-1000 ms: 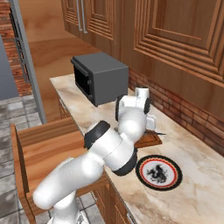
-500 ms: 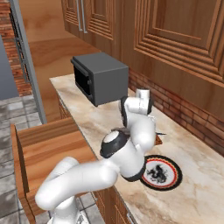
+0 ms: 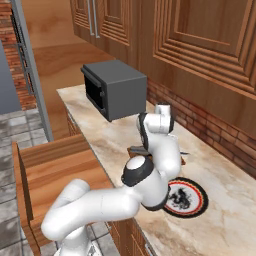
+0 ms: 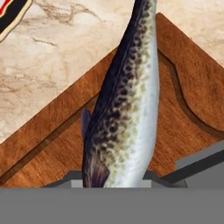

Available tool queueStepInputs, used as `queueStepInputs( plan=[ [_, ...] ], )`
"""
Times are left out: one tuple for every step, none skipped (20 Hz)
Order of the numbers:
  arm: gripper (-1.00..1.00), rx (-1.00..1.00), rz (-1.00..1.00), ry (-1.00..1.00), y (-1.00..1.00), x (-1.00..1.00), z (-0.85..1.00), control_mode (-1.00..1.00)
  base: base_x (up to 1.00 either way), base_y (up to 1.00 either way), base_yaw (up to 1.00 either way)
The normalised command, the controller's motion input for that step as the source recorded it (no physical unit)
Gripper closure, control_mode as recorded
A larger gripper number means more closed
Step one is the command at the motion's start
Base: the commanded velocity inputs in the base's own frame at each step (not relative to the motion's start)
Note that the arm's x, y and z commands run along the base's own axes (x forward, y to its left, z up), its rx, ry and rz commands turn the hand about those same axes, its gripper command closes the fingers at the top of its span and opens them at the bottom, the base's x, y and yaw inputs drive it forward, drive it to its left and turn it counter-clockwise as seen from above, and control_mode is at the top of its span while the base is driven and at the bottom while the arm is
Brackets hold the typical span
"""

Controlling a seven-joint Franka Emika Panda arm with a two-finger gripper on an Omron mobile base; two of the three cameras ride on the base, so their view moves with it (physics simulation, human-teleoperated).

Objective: Pick up the knife from the drawer and place it on the cutting board. Then place the meat from the plate to the cutting board.

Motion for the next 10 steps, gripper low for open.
queueStepInputs(
  plan=[
    [1.00,0.00,0.00,0.00,0.01,0.00,-0.51,-1.00,0.00,0.00,0.00],
    [1.00,0.01,0.00,0.00,0.02,0.00,-0.54,-1.00,0.00,0.00,0.00],
    [1.00,0.03,0.00,0.00,0.00,0.00,-0.46,-1.00,0.00,0.00,0.00],
    [1.00,0.02,0.00,0.00,0.00,0.00,-0.45,-1.00,0.00,0.00,0.00],
    [-1.00,0.01,0.00,0.00,0.03,0.00,-0.29,-1.00,0.00,0.00,0.00],
    [-1.00,0.00,0.00,-0.01,0.00,0.00,0.00,-1.00,0.00,0.00,0.00],
    [-1.00,0.00,0.00,-0.10,0.00,0.00,0.01,-1.00,0.00,0.00,0.00],
    [-1.00,0.00,0.00,-0.09,-0.01,0.00,0.14,-1.00,0.00,0.00,0.00],
    [-1.00,0.00,0.00,-0.07,-0.04,0.00,0.16,-1.00,0.00,0.00,0.00],
    [-1.00,0.00,0.00,-0.09,-0.10,0.00,0.23,-1.00,0.00,0.00,0.00]
  ],
)
